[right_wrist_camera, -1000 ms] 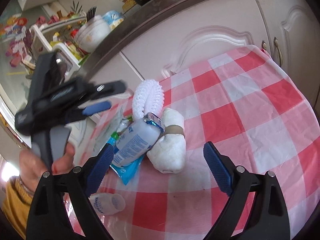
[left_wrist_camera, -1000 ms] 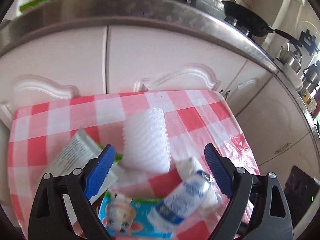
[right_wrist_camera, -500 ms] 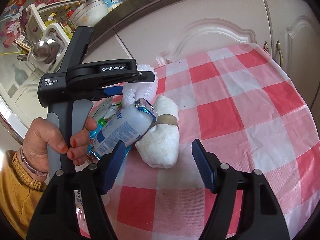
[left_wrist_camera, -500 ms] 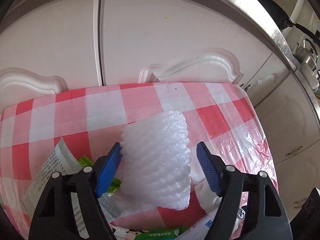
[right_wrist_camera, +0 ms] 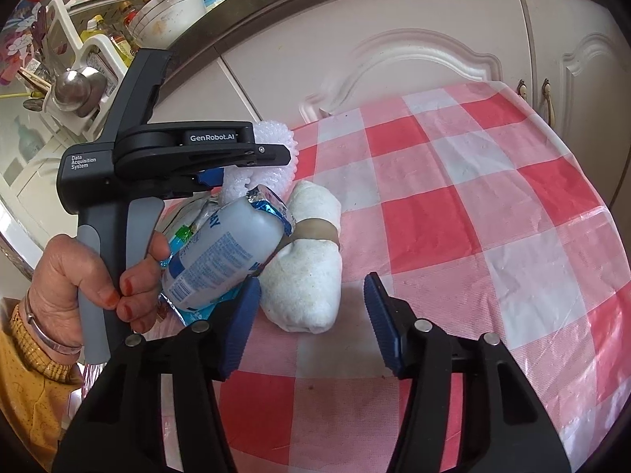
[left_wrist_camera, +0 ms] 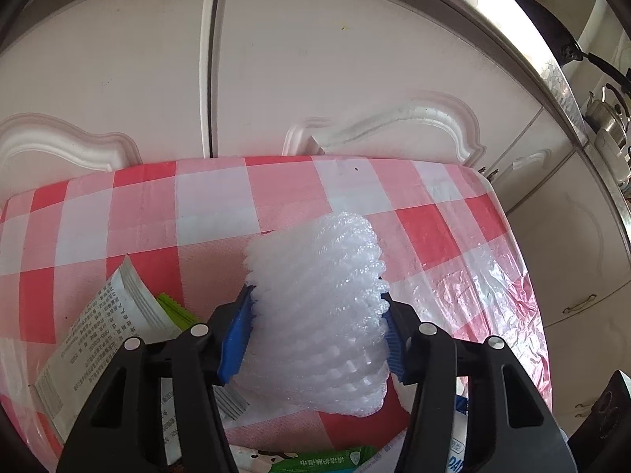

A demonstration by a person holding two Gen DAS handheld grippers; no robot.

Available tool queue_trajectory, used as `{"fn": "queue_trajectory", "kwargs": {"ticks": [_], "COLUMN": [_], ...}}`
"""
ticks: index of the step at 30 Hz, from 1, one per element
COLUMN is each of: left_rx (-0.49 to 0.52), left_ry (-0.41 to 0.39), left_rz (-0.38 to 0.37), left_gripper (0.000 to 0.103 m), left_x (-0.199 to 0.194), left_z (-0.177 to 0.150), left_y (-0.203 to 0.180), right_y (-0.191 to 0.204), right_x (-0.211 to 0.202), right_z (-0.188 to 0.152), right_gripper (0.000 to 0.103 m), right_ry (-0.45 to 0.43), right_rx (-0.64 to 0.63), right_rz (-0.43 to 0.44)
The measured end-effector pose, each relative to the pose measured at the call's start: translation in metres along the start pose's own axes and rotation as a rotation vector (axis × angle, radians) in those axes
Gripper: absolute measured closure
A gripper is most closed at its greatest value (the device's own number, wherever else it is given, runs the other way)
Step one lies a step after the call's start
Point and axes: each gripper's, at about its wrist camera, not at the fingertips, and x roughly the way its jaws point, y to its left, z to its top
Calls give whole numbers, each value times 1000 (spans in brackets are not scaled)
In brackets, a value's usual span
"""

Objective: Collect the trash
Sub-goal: 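Close the right gripper on the white cloth roll while the left holds the foam net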

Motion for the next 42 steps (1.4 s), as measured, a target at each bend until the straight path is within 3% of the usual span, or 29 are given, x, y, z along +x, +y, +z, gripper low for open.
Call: {"fn": "queue_trajectory", "kwargs": {"ticks": [8,12,20,31,42], "left_rx": [-27,-40,-44,-45,-62], "left_ry": [-55,-89,-137,-178,-200], "left_rz": [-2,-11,-52,-122,-105], "left_gripper": [47,47,47,47,47], "left_x": [-24,-44,-82,-121,-146], "left_z": [-3,-5,-14,-46,-93], "left_y": [8,10,5,-6,9], "right_y": [2,1,-4,-12,-21], "right_x": [4,3,-1,-22,-43], "right_z": [-1,-2,-3,-12,-20], "right_gripper": [54,63,67,69,70], "right_ry": [19,16,0,-64,-123], "right_rx": [-20,-11,12,47,75], "right_rz": [2,20,23,10,-26]}}
